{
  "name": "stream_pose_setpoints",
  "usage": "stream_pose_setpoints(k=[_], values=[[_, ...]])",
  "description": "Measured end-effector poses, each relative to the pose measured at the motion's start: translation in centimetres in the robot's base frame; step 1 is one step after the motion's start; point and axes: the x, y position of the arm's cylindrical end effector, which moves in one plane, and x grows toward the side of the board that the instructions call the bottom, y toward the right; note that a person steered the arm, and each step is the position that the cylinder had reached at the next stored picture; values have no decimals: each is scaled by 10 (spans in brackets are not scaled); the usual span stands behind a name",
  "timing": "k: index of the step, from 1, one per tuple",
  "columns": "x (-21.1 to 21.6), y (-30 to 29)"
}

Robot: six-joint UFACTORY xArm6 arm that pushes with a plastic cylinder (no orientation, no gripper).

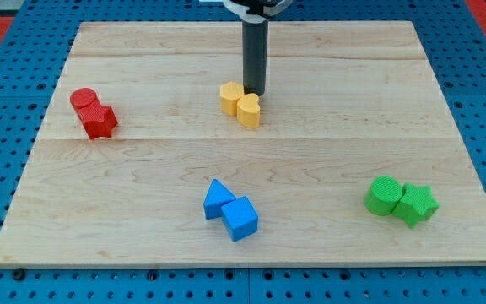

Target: Push the yellow heart diagonally to the bottom left side of the hexagon

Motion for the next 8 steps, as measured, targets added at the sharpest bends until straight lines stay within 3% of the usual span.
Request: stream_pose_setpoints(k=[3, 5, 8], values=[[1, -40], [-2, 62], [33, 41]])
